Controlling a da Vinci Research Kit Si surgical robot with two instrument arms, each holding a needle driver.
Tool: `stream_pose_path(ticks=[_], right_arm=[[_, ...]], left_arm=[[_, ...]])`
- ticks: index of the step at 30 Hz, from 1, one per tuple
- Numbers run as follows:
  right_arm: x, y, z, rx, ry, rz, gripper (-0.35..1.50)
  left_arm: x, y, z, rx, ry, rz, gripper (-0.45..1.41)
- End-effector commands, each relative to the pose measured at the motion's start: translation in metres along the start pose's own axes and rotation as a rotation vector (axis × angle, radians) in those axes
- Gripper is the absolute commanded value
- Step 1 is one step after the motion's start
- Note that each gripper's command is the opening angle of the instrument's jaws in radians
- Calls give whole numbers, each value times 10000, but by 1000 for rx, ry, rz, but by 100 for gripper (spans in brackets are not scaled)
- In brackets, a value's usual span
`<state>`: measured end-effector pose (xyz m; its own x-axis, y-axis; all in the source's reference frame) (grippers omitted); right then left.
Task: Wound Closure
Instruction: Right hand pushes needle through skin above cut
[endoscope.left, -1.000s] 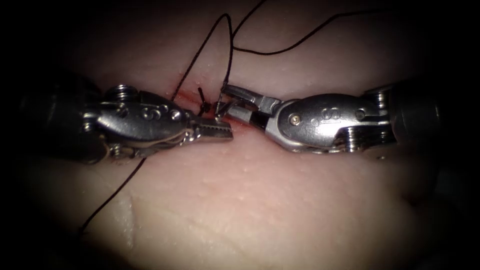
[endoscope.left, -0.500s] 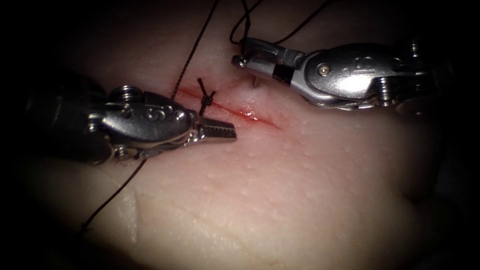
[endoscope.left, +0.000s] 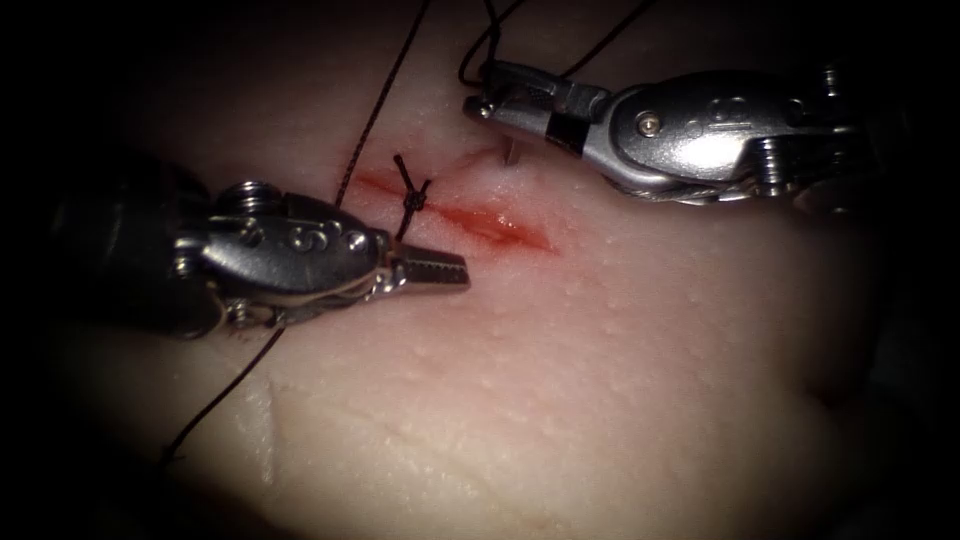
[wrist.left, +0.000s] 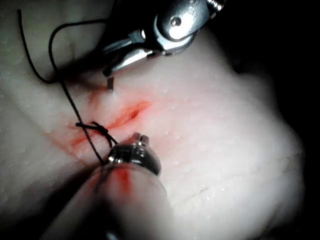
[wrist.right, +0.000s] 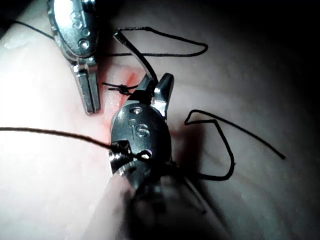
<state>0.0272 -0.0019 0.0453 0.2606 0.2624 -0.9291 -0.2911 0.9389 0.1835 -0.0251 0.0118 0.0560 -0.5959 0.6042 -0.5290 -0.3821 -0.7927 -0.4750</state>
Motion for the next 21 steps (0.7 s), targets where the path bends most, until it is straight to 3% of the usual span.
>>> stream_pose_path(ticks=[1, 21], right_arm=[[0, -2, 5, -1, 5, -2, -35], [5, 7, 9, -12, 10, 1, -35]], left_arm=[[-4, 6, 8, -3, -1, -1, -3], [-6, 7, 8, -5, 0, -1, -3]])
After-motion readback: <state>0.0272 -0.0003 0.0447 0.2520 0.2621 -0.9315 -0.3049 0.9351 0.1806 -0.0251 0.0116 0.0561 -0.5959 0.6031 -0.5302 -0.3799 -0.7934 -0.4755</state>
